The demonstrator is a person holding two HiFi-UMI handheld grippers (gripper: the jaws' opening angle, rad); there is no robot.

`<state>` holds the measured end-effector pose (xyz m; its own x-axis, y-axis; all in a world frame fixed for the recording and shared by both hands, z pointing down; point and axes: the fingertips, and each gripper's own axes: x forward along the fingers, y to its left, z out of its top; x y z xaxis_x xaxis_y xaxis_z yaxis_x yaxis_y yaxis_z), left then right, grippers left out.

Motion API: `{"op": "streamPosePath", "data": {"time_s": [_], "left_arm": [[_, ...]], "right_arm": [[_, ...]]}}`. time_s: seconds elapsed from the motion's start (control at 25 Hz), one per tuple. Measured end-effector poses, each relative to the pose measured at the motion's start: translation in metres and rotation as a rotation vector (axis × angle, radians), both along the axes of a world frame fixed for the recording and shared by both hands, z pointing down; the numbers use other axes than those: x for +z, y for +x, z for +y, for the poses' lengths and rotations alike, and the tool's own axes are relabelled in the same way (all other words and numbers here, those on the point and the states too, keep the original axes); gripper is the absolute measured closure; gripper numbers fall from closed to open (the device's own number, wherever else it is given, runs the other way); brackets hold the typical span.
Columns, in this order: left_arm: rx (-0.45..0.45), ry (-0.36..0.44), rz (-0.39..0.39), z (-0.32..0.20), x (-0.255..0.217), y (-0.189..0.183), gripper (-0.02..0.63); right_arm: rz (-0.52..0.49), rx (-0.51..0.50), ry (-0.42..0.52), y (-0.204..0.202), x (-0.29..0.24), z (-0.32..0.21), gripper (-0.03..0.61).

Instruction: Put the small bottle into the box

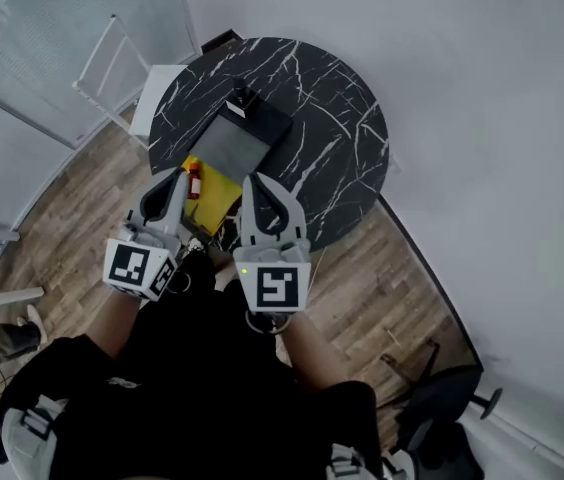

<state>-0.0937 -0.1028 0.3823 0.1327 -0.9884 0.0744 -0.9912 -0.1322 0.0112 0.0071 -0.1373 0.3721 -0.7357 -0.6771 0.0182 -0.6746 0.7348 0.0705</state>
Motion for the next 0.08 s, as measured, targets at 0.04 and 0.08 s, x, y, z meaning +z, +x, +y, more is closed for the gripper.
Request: {"op": "streamPosePath", "data": {"time_s": [0.04,0.08], "left_arm": [[-0.001,-0.001,-0.009,-0.0005,0.0001,-0.0029,0.617],[-0.002,-0.003,-0.017,-0.001,0.0001,-0.0059,0.617]], "right_arm": [[0.005,-0.002,0.002,-0.0016,0.0001,-0.0008,0.583],[0.01,-0.004,0.004,-0.0033,0.0,-0.0015,0.583]]}}
